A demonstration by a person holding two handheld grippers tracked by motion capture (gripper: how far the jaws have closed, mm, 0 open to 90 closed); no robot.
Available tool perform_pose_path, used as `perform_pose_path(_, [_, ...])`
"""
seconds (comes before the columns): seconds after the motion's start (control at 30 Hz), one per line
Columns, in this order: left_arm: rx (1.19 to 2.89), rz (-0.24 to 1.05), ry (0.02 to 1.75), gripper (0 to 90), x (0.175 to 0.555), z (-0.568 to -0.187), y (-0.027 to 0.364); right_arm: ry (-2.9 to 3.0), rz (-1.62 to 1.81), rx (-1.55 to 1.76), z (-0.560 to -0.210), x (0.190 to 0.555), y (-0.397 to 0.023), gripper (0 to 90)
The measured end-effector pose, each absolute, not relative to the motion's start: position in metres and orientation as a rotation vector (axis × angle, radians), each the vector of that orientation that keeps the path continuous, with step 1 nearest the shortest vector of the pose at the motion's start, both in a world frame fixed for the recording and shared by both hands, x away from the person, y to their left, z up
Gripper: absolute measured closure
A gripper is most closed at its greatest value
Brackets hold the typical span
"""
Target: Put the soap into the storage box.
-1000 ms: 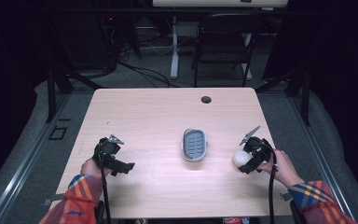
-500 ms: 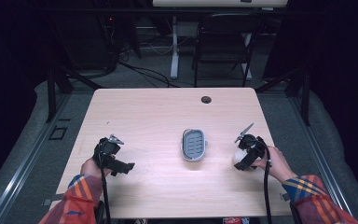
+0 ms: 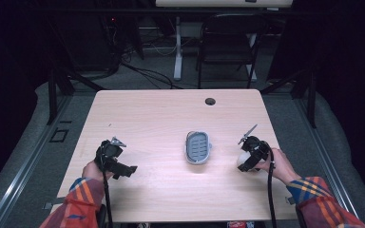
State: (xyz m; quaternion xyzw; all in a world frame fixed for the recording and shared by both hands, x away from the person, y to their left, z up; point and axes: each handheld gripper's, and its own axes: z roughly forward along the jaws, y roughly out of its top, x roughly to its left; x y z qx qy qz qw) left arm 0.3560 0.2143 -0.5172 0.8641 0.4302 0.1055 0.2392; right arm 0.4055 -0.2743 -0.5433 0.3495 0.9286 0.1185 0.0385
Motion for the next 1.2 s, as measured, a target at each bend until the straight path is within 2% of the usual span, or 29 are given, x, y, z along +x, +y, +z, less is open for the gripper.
perform_pose_path(0.13, [2.368,0.29,1.176,0.0,0.356,-0.517,0.214,2.842,0.369,1.089,-0.544,0.405,-0.274,18.3])
perform_pose_path(0.2, [2.368,0.288,1.175,0.0,0.356,-0.517,0.214,2.841,0.356,1.093,-0.544,0.406,-0.274,23.2])
perform_pose_path(1.2, [2.376,0.29,1.179,0.0,0.356,-0.517,0.214,2.819,0.363,1.041,-0.524,0.395,-0.273,23.7])
